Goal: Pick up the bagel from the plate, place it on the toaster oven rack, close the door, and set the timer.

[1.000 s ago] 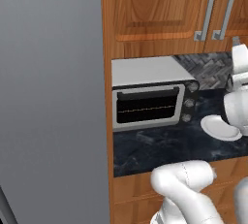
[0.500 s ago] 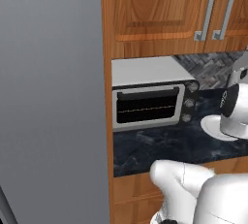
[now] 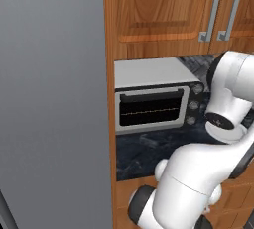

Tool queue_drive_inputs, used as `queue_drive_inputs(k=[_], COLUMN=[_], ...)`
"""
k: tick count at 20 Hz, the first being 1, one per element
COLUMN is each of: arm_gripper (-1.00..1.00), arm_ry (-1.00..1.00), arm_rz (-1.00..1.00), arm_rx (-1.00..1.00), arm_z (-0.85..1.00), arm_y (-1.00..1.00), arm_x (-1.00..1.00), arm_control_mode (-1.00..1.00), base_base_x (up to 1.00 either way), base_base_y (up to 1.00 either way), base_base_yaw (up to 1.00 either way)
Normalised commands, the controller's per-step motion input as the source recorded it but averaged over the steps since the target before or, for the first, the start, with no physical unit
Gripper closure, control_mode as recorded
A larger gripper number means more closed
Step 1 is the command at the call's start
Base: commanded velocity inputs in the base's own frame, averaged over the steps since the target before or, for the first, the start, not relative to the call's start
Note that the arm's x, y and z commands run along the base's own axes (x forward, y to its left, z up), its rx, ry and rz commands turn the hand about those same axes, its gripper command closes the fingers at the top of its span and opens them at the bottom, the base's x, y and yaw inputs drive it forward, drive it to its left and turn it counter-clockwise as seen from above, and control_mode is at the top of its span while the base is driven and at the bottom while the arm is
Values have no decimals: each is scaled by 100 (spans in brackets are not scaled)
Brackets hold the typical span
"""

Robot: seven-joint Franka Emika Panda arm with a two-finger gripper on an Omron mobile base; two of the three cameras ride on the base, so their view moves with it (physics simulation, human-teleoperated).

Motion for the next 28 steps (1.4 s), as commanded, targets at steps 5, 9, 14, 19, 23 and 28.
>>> queue_drive_inputs(k=[5, 9, 14, 19, 23, 28], arm_gripper=[-100, -100, -100, -100, -100, -100], arm_ry=[1, -7, -12, 3, 24, 5], arm_rz=[9, 6, 1, 0, 2, 10], arm_rx=[76, 73, 70, 69, 66, 49], arm_z=[-26, -46, -48, -11, 4, 28], arm_y=[0, 0, 0, 13, 25, 24], arm_x=[-9, -2, 15, 66, 76, 56], arm_control_mode=[-100, -100, -100, -100, -100, -100], base_base_x=[0, 0, 0, 0, 0, 0], base_base_y=[0, 0, 0, 0, 0, 0], base_base_yaw=[0, 0, 0, 0, 0, 0])
